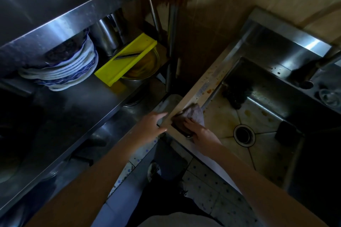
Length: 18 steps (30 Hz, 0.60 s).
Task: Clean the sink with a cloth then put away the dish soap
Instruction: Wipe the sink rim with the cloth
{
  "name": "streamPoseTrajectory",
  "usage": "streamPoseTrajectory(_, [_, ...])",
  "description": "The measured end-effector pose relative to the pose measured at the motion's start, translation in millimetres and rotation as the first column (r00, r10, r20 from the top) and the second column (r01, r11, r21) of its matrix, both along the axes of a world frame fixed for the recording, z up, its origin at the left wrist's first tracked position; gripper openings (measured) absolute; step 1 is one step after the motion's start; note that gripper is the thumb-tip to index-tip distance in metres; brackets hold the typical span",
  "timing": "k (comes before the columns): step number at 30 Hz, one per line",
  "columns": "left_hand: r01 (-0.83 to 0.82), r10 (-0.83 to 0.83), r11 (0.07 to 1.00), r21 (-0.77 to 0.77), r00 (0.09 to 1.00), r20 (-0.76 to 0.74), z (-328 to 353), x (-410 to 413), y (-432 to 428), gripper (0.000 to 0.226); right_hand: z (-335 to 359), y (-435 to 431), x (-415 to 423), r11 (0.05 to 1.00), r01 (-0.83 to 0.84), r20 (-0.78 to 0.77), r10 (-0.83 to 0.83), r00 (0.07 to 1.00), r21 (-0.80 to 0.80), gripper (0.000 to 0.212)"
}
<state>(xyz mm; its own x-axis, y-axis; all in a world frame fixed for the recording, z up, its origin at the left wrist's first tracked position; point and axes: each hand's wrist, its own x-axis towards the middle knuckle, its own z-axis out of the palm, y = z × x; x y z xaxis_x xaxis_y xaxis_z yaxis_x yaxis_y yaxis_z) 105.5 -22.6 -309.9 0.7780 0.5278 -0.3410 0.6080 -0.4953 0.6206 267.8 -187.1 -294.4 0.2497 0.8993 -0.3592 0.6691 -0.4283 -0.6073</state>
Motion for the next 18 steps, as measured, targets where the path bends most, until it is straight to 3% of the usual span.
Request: streamPoseTrajectory(18, [0.096,-0.096,0.995,-0.01,0.995,0.003,6,31,26,0.062,-9,44,71,0.953,0.3,0.058,-0.302,0.952,0.044,0.058])
